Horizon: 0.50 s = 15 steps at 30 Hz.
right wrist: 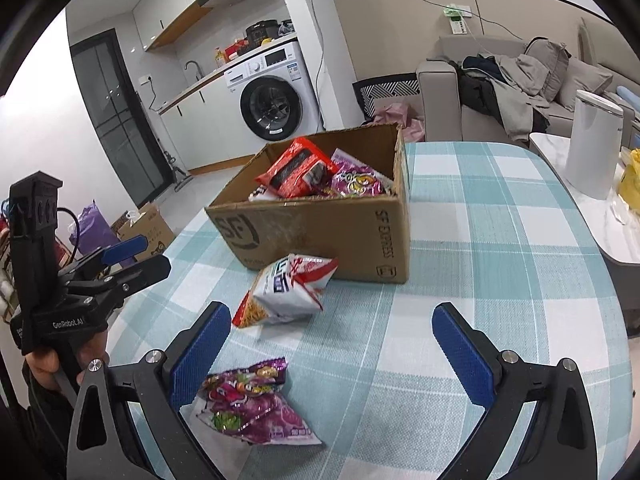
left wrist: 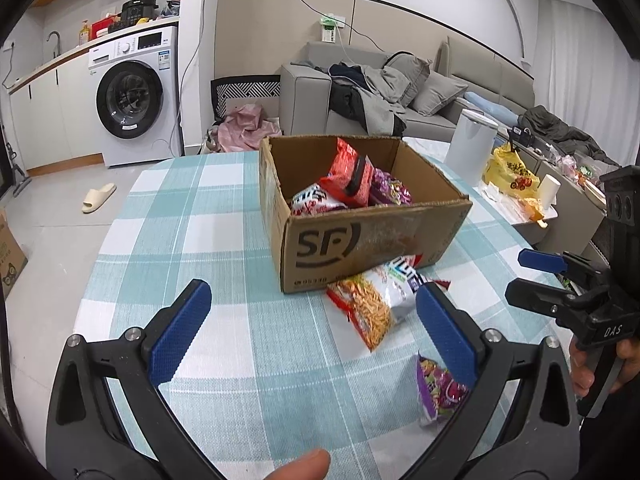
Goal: Organize snacks
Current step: 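Withdraw both tools from the box toward the remaining snack bags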
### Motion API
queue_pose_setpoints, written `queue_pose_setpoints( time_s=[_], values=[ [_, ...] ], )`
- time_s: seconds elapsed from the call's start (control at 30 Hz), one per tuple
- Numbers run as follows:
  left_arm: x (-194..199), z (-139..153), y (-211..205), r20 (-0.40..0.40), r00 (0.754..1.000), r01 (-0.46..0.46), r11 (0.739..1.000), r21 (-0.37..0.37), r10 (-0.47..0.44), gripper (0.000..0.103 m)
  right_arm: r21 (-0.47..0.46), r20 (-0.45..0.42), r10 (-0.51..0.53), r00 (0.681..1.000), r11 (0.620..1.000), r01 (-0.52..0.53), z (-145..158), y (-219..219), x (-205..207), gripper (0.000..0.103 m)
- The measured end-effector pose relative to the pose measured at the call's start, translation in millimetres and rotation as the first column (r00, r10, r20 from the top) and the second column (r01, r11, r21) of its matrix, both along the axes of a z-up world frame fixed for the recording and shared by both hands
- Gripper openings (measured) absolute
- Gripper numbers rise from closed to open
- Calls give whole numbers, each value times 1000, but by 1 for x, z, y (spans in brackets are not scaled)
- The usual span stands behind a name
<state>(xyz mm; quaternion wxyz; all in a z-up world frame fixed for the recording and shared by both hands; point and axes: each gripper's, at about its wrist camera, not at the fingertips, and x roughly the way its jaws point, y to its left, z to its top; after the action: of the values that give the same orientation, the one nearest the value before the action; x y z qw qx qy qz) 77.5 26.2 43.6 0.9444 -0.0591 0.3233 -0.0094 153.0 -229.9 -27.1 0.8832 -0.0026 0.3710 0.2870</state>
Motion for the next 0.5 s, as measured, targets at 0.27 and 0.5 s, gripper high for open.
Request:
queue_pose_setpoints(
  time_s=[0.27,0.5],
  values=[
    [-16,-9,-7,-22,1000,23,1000,10,-22,102,-51,-7,49,999,997,-49,-10,4,-15,103],
    [-30,-19,-11,-47,998,30,999,11,-29,102,-77,-27,97,995,992,-98,-17,9,-27,103]
  ],
)
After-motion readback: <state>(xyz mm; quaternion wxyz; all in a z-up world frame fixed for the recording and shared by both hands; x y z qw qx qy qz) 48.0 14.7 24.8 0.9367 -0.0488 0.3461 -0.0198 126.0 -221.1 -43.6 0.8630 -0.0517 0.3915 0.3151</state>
